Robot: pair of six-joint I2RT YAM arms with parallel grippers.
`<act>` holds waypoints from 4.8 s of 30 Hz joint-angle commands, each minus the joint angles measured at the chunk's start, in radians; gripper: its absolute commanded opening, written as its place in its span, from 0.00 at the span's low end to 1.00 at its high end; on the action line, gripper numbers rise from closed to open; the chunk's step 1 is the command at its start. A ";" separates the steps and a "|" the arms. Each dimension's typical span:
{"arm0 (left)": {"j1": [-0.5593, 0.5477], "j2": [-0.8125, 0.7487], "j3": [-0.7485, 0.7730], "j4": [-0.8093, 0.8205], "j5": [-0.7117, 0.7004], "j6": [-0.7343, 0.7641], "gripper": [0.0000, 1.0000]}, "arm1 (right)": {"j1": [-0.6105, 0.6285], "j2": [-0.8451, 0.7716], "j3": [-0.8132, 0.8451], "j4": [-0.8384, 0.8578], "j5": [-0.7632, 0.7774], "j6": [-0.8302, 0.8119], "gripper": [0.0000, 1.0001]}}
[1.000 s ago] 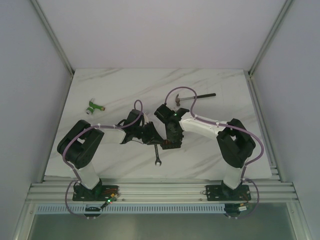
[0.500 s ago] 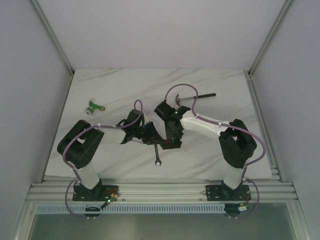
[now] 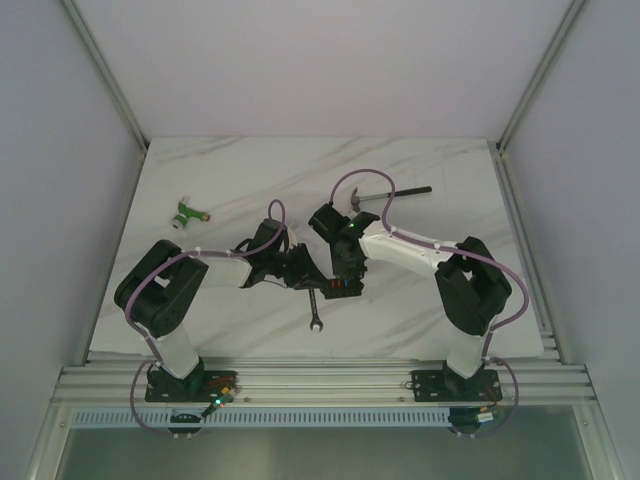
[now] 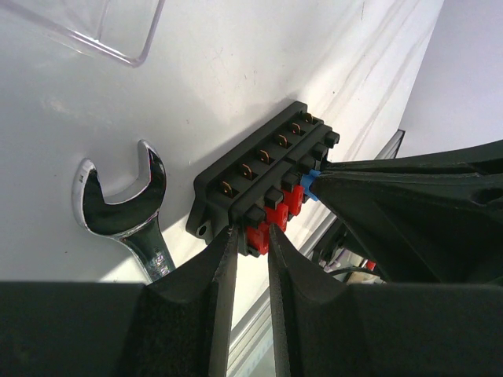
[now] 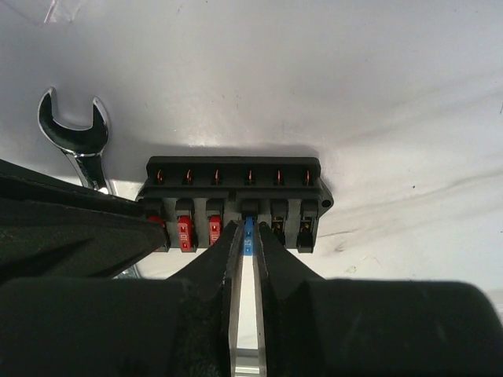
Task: Snap on the fuse box
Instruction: Adjust the fuse in the fuse box base.
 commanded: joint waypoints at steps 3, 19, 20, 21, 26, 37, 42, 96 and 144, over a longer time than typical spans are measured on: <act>-0.001 0.048 -0.032 -0.138 -0.099 0.039 0.30 | -0.004 0.046 0.017 -0.044 -0.020 -0.008 0.03; -0.001 0.062 -0.028 -0.138 -0.095 0.041 0.30 | -0.035 0.114 -0.105 -0.049 -0.011 -0.063 0.00; -0.002 0.063 -0.029 -0.138 -0.095 0.042 0.30 | -0.042 0.110 -0.118 -0.049 -0.007 -0.063 0.00; 0.000 0.064 -0.029 -0.138 -0.095 0.042 0.30 | -0.046 0.107 -0.132 -0.048 -0.003 -0.064 0.00; -0.001 0.068 -0.031 -0.138 -0.095 0.041 0.30 | -0.051 0.108 -0.156 -0.038 -0.003 -0.073 0.00; -0.001 0.063 -0.039 -0.138 -0.098 0.042 0.29 | -0.067 0.138 -0.218 -0.019 0.024 -0.091 0.00; -0.001 0.057 -0.044 -0.139 -0.101 0.041 0.29 | -0.098 0.103 -0.247 -0.019 0.031 -0.102 0.00; -0.035 -0.053 -0.084 -0.104 -0.166 0.037 0.29 | -0.090 0.167 -0.150 0.008 0.123 -0.141 0.00; -0.066 0.009 0.046 0.001 -0.146 -0.029 0.60 | -0.031 0.095 0.073 -0.079 0.026 -0.224 0.18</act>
